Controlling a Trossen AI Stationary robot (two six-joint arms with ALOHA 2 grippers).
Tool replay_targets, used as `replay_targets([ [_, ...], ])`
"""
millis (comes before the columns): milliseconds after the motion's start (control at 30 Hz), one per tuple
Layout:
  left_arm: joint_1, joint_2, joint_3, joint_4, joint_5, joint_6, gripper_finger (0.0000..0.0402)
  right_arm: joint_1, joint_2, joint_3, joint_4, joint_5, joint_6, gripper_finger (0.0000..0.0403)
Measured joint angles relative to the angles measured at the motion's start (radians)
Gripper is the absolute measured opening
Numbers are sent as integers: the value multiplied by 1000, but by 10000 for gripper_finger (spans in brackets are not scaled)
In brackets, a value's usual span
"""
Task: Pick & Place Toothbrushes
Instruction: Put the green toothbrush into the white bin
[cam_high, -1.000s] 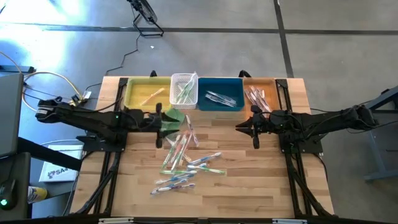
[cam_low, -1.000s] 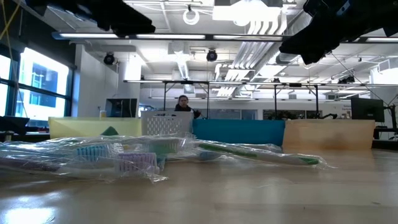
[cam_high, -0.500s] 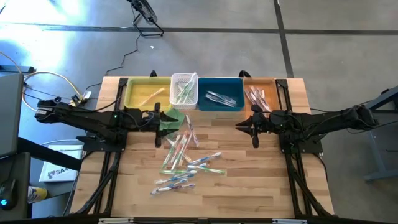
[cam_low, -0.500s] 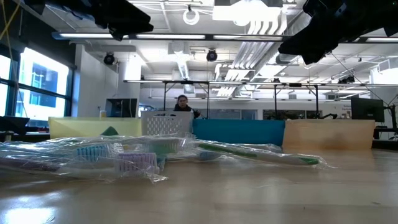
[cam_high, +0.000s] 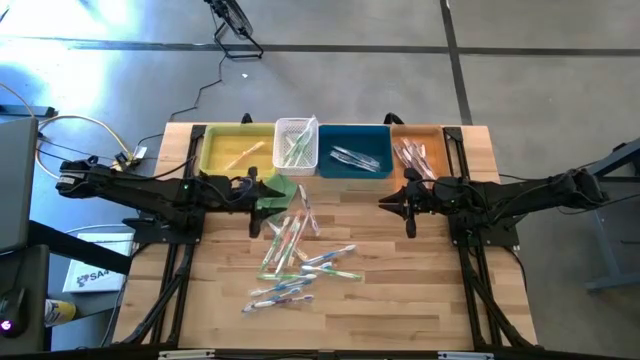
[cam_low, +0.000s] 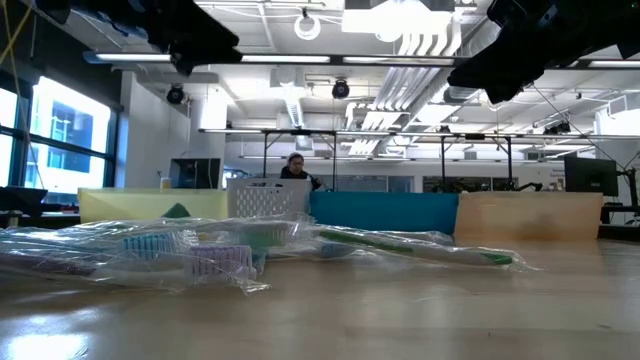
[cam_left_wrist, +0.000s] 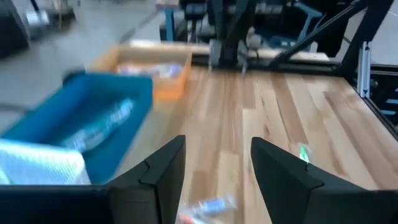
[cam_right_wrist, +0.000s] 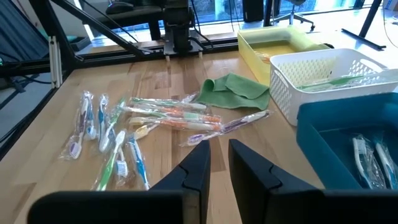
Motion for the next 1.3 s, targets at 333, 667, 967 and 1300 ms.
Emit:
replay_targets([
  [333, -1, 47, 0, -200, 74, -324, 177, 0, 0, 0, 0, 0, 0, 50],
  [667, -1, 196, 0, -369, 199, -520, 177, 0, 0, 0, -1, 0, -2, 50],
  [967, -1, 330, 0, -404, 216, -622, 177, 0, 0, 0, -1, 0, -3, 50],
  [1300, -9, 439, 1, -377, 222, -653, 177, 0, 0, 0, -2, 1, -3, 50],
])
